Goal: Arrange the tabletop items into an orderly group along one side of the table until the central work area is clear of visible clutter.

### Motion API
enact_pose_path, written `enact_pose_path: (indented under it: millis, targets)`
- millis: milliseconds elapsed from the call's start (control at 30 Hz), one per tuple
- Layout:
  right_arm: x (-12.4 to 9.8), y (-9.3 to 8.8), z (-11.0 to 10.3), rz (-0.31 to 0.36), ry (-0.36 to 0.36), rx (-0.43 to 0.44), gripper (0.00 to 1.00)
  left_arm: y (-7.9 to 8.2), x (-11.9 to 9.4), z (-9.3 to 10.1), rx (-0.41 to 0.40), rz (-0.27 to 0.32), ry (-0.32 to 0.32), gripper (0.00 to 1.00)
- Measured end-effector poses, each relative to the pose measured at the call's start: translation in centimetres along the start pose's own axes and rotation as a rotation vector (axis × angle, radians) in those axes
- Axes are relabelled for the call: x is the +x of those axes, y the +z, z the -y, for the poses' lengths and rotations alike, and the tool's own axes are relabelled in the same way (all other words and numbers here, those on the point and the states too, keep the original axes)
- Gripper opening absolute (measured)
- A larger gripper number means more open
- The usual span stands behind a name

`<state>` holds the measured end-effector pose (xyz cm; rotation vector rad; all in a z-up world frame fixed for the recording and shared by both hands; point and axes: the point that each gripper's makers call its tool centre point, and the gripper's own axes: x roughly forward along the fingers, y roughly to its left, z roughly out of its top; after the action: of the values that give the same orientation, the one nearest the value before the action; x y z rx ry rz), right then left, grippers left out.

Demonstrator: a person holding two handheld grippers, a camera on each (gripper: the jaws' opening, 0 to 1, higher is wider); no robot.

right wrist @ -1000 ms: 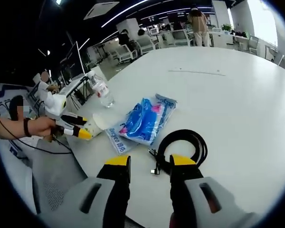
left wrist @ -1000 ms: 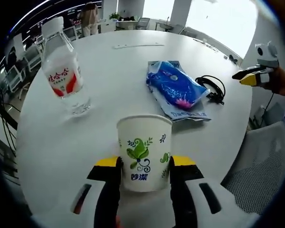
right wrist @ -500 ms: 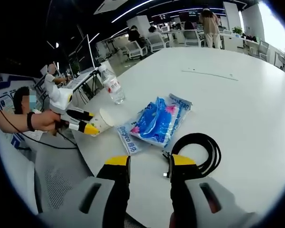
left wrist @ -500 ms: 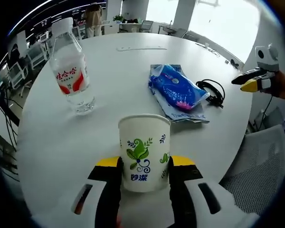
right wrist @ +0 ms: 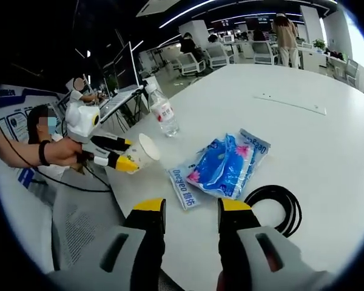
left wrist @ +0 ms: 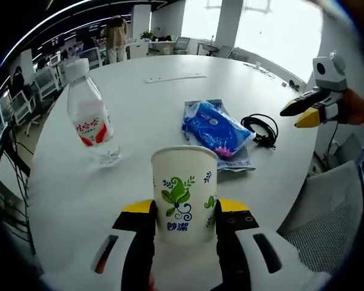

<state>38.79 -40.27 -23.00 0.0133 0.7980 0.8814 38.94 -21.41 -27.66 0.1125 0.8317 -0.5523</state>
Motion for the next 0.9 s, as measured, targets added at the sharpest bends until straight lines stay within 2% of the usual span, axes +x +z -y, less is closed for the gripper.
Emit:
enact_pose_path:
  millis: [233,533,900]
  targets:
    - [0.5,1.1,-1.5,0.011,0.050,-0.024,0.31,1.9,-0.3,1.5,0.054,0.044,-0.037,0.38]
    - [0.8,1.8,-2.5,0.010,0.087,-0.048,0.29,3.6,-0.5,3.6,0.115,0.074,-0.080,0.38]
    - [0.9,2.5,-3.4,0.022,0.126,-0.048,0.29,4.3,-0.4,6.5,0.191,0.079,-0.136,0.38]
